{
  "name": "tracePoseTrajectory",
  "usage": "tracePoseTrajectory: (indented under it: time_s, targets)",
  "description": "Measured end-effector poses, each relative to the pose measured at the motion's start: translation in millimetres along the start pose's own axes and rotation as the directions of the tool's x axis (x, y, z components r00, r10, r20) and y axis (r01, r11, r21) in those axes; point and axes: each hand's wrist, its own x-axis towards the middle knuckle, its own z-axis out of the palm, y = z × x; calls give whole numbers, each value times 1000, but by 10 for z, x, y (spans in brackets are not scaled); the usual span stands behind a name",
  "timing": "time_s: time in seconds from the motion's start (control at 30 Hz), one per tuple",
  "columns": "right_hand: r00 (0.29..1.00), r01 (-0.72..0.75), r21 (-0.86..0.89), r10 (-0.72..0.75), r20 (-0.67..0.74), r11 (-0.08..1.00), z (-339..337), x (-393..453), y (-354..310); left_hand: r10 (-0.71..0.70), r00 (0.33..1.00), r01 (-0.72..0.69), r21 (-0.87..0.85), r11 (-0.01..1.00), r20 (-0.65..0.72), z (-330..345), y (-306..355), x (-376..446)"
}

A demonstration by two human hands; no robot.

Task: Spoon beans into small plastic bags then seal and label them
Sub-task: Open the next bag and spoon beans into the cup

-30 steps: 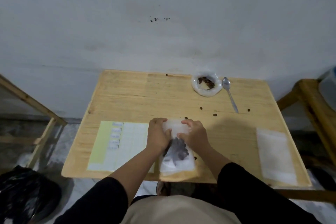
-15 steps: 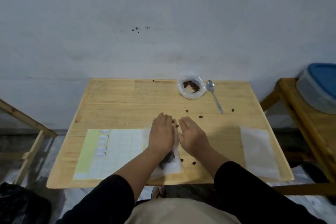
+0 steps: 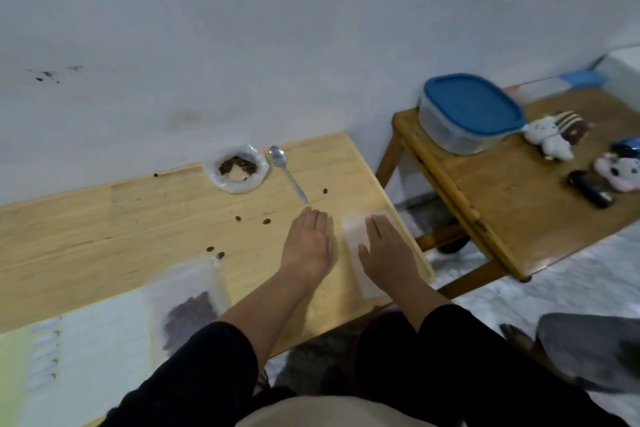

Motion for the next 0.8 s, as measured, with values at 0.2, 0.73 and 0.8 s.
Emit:
tracePoseTrajectory:
  time_s: [0.2,0.73,0.8]
  targets:
    - [976,7,23,-12,219,1000,426,-102,367,-13,989,9,28,1000,148,565,121,146]
    - [991,-55,236,24,134,970,629,-96,484,-261,962,274,-317,908,83,749,220,618]
    - [990,-86,298,48,133,951,575,-87,480,-268,961,274,-297,915,64,725,217,626]
